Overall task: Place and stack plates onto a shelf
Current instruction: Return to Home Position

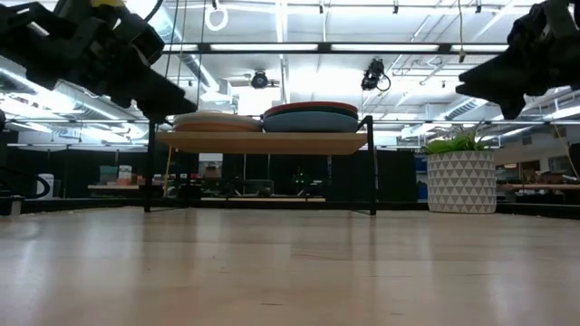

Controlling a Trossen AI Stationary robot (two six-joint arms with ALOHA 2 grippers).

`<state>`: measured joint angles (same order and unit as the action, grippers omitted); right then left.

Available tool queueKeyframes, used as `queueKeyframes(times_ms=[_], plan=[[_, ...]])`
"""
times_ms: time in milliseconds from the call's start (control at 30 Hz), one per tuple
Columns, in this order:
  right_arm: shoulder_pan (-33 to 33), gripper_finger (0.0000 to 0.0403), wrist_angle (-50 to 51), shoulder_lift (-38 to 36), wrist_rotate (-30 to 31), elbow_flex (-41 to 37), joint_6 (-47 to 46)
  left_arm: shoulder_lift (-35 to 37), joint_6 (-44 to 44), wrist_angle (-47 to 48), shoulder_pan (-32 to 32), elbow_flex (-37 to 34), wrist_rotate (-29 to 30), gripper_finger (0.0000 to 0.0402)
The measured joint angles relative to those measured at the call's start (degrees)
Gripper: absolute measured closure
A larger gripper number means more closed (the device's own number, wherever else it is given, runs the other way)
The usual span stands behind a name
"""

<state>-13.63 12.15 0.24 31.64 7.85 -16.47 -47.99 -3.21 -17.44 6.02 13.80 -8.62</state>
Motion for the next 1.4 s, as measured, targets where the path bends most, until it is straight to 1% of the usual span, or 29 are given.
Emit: queueKeyframes(times_ms=[167,233,367,433,567,633,733,833,1033,1200,1300,1400], plan=[[0.0,0.0266,-0.4,-0.1,-0.1,-1.8,-0.9,3.4,-1.5,-2.0,-0.3,-3.8,1.0,0.0199],[0.0,0.0266,-1.1,-0.1,-0.1,-3.1,-0.8,5.9,-2.1,-1.9,-0.5,-5.7,1.9,0.0198],[0.0,0.0266,-1.7,1.2,0.2,-3.4,1.4,9.4,-2.5,-1.9,-1.1,-8.8,3.6,0.0199],[0.0,0.0266,-1.8,1.4,0.2,-3.4,4.1,10.8,-2.5,-2.3,-1.4,-10.1,4.4,0.0198],[0.0,0.0266,-1.8,1.9,0.3,-3.4,14.5,13.3,-2.1,-1.8,-2.1,-13.4,6.6,0.0199],[0.0,0.0266,-1.8,1.9,0.2,-3.4,17.0,14.1,-1.8,1.5,-3.0,-13.3,8.5,0.0199],[0.0,0.0266,-1.9,1.9,0.2,-3.4,16.8,13.9,-0.6,2.5,-5.1,-13.3,10.5,0.0199],[0.0,0.0266,-2.1,1.9,0.2,-3.4,16.6,13.9,2.3,1.9,-7.4,-13.3,10.5,0.0199],[0.0,0.0266,-2.5,1.9,0.2,-3.4,16.5,13.9,5.3,0.6,-10.7,-13.3,10.9,0.0199],[0.0,0.0266,-2.6,1.9,0.2,-3.4,16.5,13.9,5.9,0.2,-11.1,-13.3,13.5,0.0198],[0.0,0.0266,-2.6,1.9,0.2,-3.4,16.5,13.9,5.8,-0.1,-11.0,-13.3,13.8,0.0198],[0.0,0.0266,-2.7,1.9,0.2,-3.4,16.5,13.9,5.8,-5.0,-11.0,-13.3,13.8,0.0198]])
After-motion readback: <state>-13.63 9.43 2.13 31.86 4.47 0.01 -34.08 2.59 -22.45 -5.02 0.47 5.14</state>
